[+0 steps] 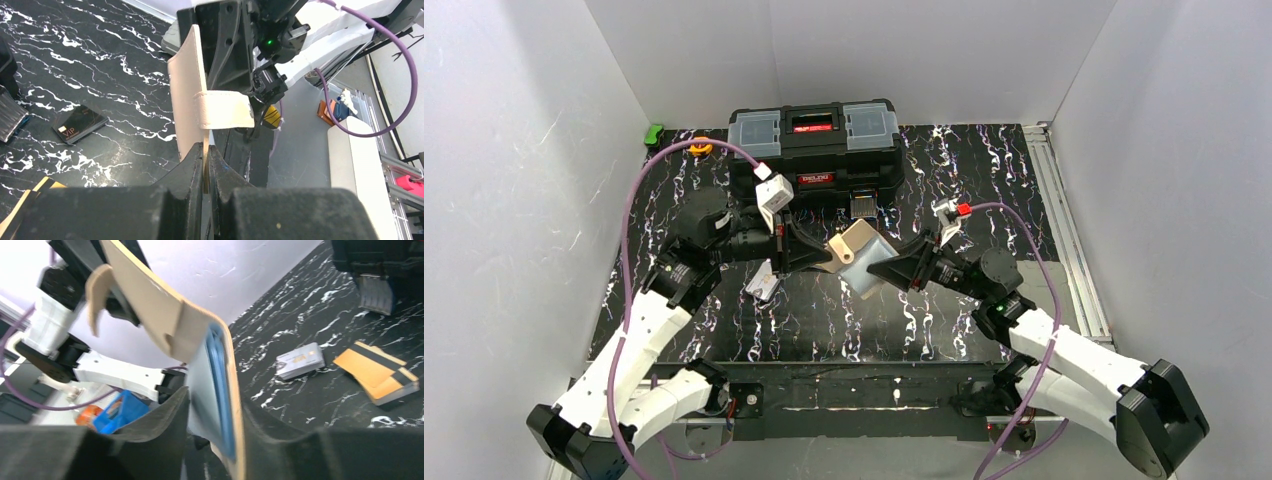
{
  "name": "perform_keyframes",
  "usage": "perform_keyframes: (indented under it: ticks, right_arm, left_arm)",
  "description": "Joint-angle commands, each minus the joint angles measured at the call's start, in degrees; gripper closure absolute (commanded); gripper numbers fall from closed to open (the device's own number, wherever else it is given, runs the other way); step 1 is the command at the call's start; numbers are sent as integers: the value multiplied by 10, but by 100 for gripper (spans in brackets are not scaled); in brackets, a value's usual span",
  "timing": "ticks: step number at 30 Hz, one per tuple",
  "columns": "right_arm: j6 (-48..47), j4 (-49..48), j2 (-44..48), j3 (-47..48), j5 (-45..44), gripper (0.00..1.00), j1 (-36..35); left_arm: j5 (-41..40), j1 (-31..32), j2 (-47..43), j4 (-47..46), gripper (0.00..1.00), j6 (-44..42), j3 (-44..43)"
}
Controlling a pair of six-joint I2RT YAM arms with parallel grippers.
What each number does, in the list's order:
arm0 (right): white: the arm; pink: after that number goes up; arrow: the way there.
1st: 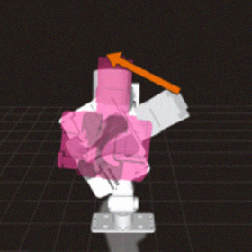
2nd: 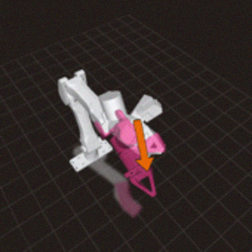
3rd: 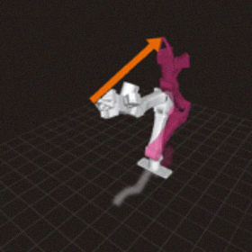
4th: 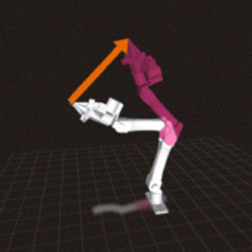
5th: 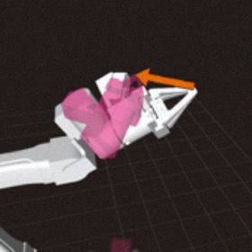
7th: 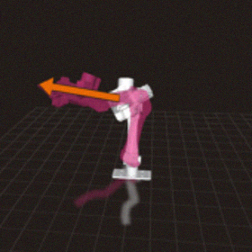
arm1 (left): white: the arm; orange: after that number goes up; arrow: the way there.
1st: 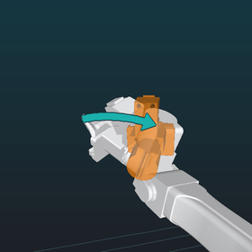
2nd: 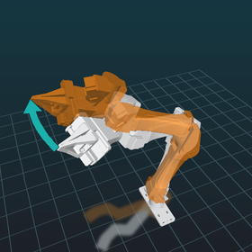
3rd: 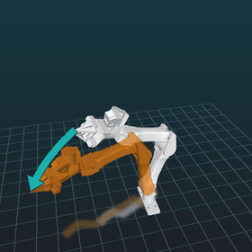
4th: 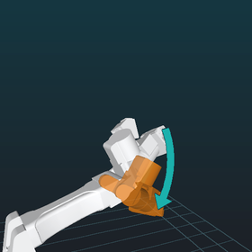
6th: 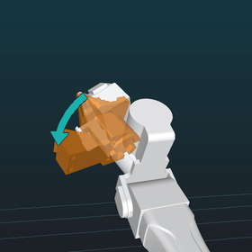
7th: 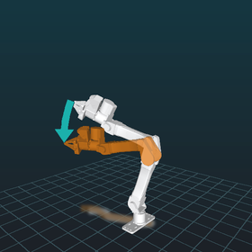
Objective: Put the credit cards into the card holder
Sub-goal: Open the card holder at the center of the board.
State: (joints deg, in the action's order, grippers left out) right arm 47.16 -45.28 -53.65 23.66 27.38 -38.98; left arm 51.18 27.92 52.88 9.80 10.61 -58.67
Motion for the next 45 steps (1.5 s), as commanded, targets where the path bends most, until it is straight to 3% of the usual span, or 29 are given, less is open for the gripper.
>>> perform_keyframes:
  ticks: [1, 3, 8, 9, 11, 14, 19, 24, 29, 34, 40, 45]
  right_arm:
    - [1, -19, 25, 10, 13, 69, 4]
    - [-6, 22, 34, 16, 13, 97, 4]
    - [-49, 170, 66, 37, 11, 99, 4]
    - [-60, 203, 67, 46, 15, 99, 4]
    - [-93, 293, 53, 75, 26, 99, 4]
    - [-142, 414, -9, 128, 51, 99, 5]
    - [-193, 581, -170, 244, 86, 99, 4]
    - [-234, 717, -305, 353, 73, 99, -6]
    - [-245, 753, -352, 382, 45, 99, -25]
    - [-256, 780, -381, 391, 19, 99, -45]
    - [-252, 768, -396, 383, 11, 90, -55]
    - [-247, 753, -404, 382, 13, 85, -56]
  left_arm:
    - [-12, -2, -20, -16, 100, -5, 26]
    - [-20, -2, -26, -15, 100, -11, 36]
    - [-30, -2, -51, 42, 100, -89, 76]
    - [-36, -2, -62, 62, 96, -137, 87]
    - [-48, -2, -83, 100, 72, -208, 111]
    - [-65, -2, -116, 145, 46, -298, 135]
    - [-35, -2, -168, 161, 22, -394, 150]
    - [17, 0, -150, 141, 24, -461, 126]
    - [79, 20, -110, 148, 33, -560, 154]
    - [54, 70, -67, 151, 43, -708, 214]
    - [20, 94, 7, 62, 59, -749, 263]
    - [12, 100, 64, 26, 65, -782, 284]
